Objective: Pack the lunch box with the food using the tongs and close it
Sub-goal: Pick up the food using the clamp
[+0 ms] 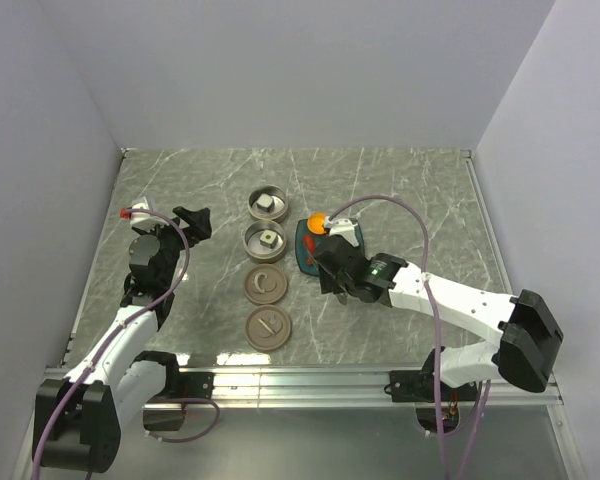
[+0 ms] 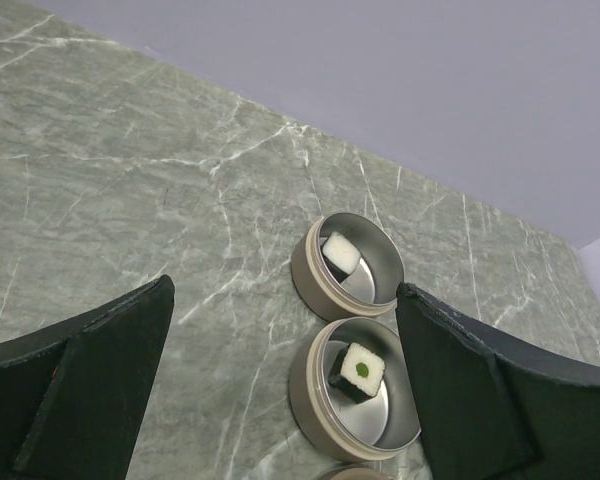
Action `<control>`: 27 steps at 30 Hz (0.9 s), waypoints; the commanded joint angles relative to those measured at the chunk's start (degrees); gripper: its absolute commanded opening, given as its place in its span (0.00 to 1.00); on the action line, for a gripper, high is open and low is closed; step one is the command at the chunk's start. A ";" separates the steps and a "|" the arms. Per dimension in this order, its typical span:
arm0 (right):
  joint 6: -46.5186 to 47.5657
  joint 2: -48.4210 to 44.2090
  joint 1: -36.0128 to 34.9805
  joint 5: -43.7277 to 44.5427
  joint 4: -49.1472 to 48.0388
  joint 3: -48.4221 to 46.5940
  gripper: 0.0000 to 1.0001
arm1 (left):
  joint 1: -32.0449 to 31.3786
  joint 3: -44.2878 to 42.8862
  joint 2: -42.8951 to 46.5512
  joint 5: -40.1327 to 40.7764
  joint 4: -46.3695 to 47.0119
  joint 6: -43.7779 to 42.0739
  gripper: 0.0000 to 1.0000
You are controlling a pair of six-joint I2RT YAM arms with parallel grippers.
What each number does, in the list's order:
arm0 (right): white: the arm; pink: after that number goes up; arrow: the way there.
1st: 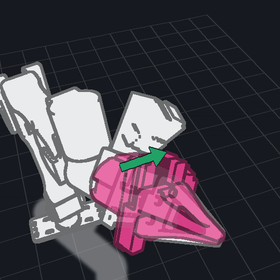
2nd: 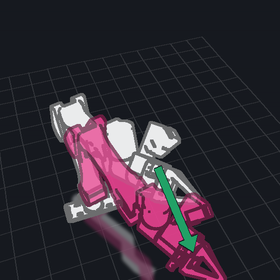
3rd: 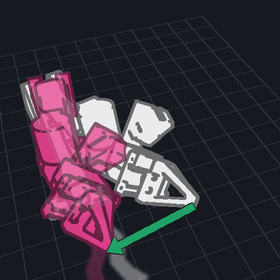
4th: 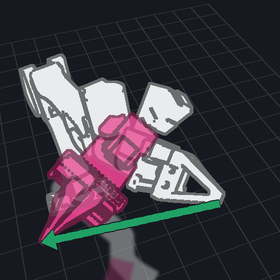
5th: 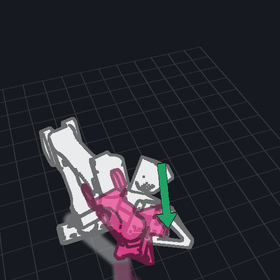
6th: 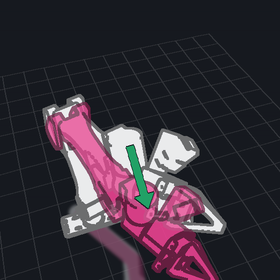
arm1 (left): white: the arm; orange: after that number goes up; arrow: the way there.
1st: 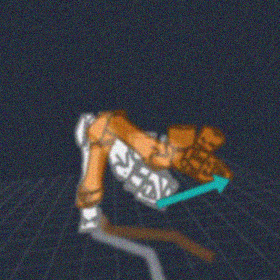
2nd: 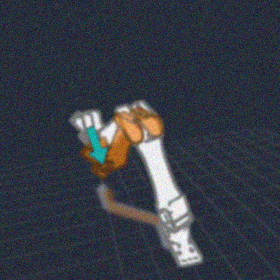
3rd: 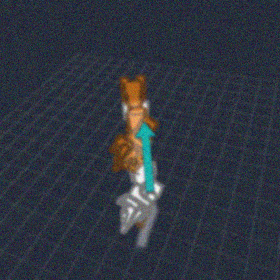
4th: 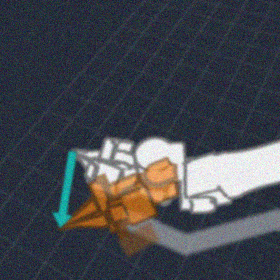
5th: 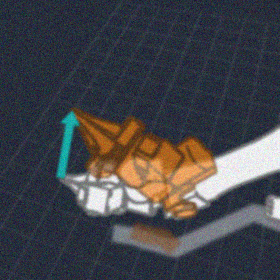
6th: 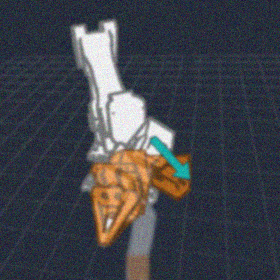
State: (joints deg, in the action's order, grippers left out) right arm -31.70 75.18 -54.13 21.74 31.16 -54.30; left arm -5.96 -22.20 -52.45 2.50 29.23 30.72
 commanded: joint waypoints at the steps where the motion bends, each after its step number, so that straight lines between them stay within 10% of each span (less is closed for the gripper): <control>1: -0.38 1.28 -0.28 -0.73 -1.80 -0.19 0.48 | 0.24 -1.01 0.24 -1.27 1.79 -0.31 0.99; 11: -0.37 3.14 -0.28 -1.17 -1.28 -1.07 0.22 | 0.33 -1.01 0.24 -1.01 1.79 -0.31 1.00; 27: 4.10 2.43 -2.82 2.08 1.98 -13.88 0.21 | 0.33 -1.18 -0.37 -0.92 1.70 -0.31 0.99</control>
State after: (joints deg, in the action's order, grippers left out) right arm -29.76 77.54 -56.49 21.43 34.79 -62.70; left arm -5.96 -22.20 -52.49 2.39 29.23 30.72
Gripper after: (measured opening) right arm 0.378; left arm 0.995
